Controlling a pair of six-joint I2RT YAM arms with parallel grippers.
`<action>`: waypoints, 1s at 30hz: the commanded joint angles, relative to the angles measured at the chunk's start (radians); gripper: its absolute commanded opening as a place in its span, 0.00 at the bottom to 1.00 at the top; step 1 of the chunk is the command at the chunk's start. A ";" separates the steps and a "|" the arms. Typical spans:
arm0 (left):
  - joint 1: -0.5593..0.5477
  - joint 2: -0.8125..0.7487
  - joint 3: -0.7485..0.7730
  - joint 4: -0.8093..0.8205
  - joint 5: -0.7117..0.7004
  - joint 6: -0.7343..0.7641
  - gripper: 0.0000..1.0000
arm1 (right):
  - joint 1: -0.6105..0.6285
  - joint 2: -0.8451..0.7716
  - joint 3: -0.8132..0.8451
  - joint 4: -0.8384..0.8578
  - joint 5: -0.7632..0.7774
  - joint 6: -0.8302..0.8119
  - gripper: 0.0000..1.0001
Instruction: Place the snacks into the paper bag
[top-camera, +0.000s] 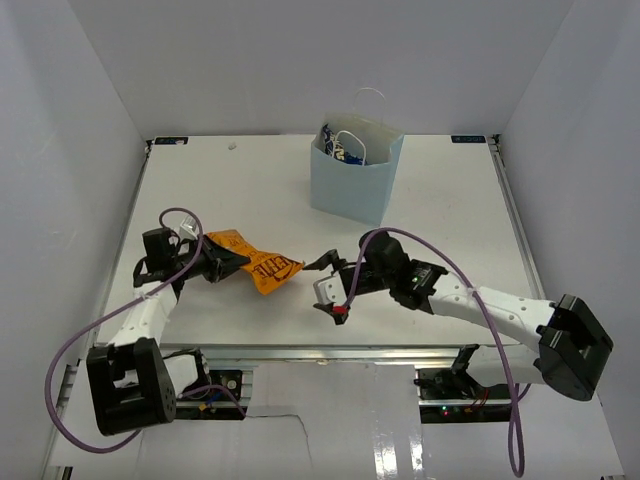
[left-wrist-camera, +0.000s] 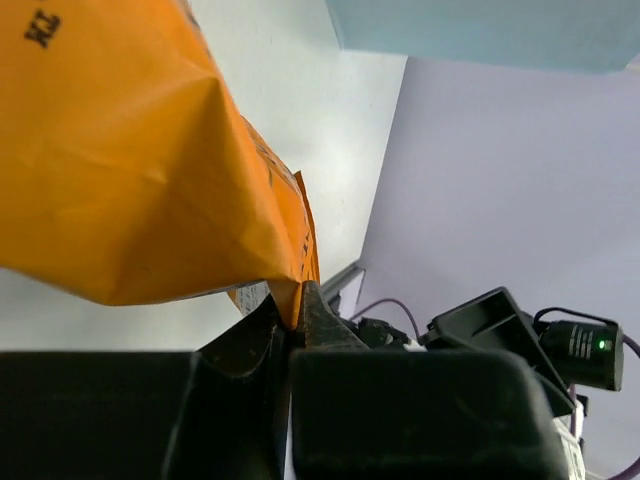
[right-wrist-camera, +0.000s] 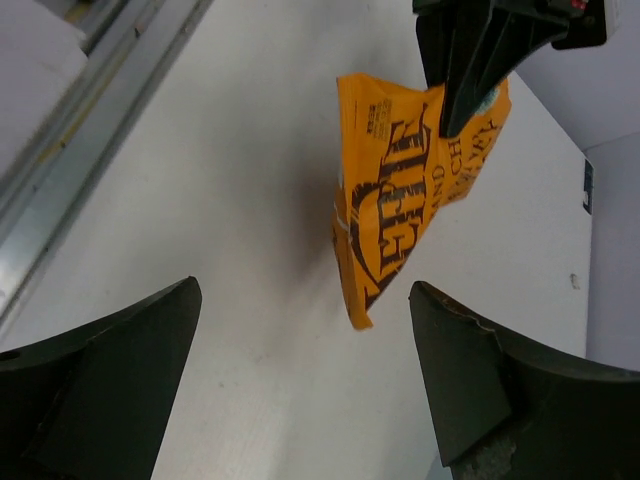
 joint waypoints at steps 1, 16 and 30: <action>-0.029 -0.124 -0.044 -0.005 0.065 -0.083 0.08 | 0.109 0.019 0.019 0.342 0.186 0.296 0.90; -0.055 -0.319 -0.008 -0.085 0.068 -0.185 0.08 | 0.299 0.265 0.124 0.466 0.588 0.498 0.90; -0.058 -0.402 0.030 -0.133 0.069 -0.217 0.22 | 0.296 0.342 0.222 0.391 0.540 0.386 0.08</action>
